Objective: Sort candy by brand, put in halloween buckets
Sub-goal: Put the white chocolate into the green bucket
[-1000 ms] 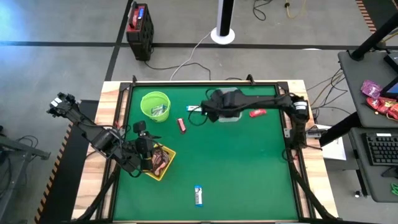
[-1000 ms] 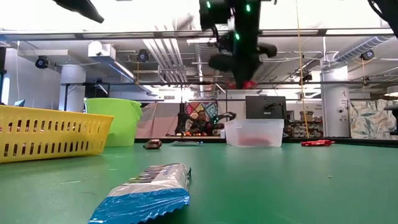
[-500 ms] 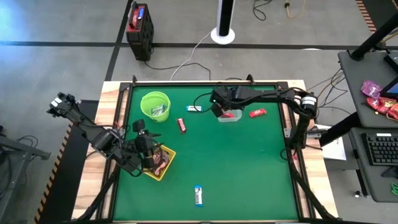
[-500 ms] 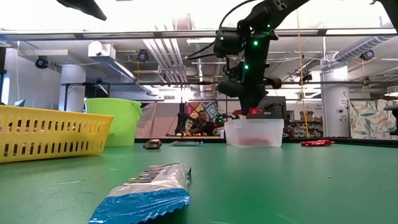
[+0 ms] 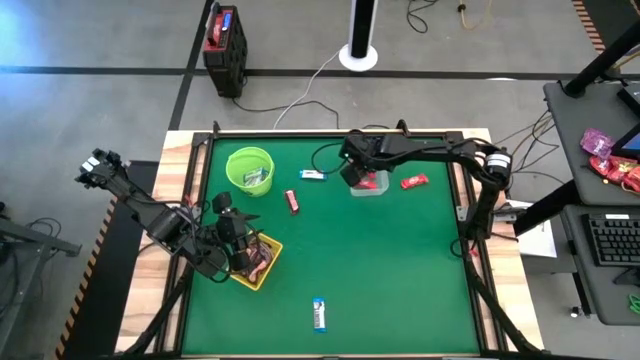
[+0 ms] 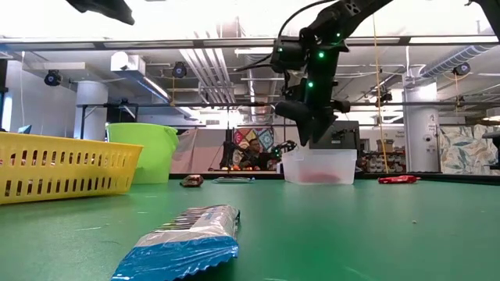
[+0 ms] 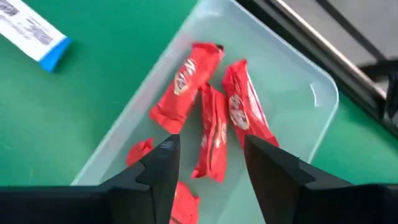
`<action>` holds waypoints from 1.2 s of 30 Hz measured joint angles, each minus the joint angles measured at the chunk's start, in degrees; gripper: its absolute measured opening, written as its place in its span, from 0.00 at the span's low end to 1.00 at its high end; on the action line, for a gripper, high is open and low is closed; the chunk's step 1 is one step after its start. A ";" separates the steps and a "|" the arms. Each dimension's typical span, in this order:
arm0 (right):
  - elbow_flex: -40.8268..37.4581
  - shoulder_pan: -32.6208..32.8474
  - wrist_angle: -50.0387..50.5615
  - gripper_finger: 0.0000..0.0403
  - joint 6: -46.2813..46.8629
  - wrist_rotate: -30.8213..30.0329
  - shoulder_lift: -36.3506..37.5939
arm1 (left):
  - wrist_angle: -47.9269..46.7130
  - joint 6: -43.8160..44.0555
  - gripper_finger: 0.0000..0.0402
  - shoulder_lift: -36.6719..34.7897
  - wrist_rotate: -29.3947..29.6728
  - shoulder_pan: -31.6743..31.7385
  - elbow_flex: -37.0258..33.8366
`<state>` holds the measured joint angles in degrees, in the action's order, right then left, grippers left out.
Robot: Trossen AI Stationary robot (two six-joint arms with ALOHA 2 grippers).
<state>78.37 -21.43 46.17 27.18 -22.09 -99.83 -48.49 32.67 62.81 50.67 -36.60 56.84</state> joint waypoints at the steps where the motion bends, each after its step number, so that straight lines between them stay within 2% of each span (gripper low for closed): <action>1: 0.00 0.00 -0.56 0.43 -0.99 0.05 0.18 | 0.08 0.33 0.35 0.00 0.00 0.00 0.00; 4: 0.49 0.06 -3.86 0.45 -6.60 1.51 0.90 | 0.13 1.07 0.35 0.00 0.02 0.00 0.00; 10: 2.05 0.17 -16.17 0.45 -27.78 16.53 0.31 | 0.09 0.21 0.35 -0.02 5.26 0.00 0.00; 13: 2.08 0.19 -18.53 0.44 -41.30 22.30 -0.80 | 0.10 -1.34 0.35 -0.07 7.37 0.00 0.58; 15: 2.05 0.17 -19.69 0.44 -46.85 25.11 -1.98 | 0.07 -2.15 0.35 -0.16 8.83 0.00 1.00; 23: 2.49 0.09 -30.41 0.46 -46.53 26.59 -7.87 | -0.14 -5.37 0.35 -0.28 14.35 0.04 1.22; 30: 9.78 0.00 -28.87 0.47 -44.31 26.68 -14.69 | -0.93 -6.69 0.35 -0.66 14.88 0.04 1.22; 36: 18.18 -1.63 -19.69 0.50 -42.81 28.41 -21.34 | -1.13 -6.69 0.35 -0.61 14.87 0.04 1.18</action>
<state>96.55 -23.06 26.48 -15.64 6.32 -121.17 -49.63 25.98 62.19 65.54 -36.56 58.02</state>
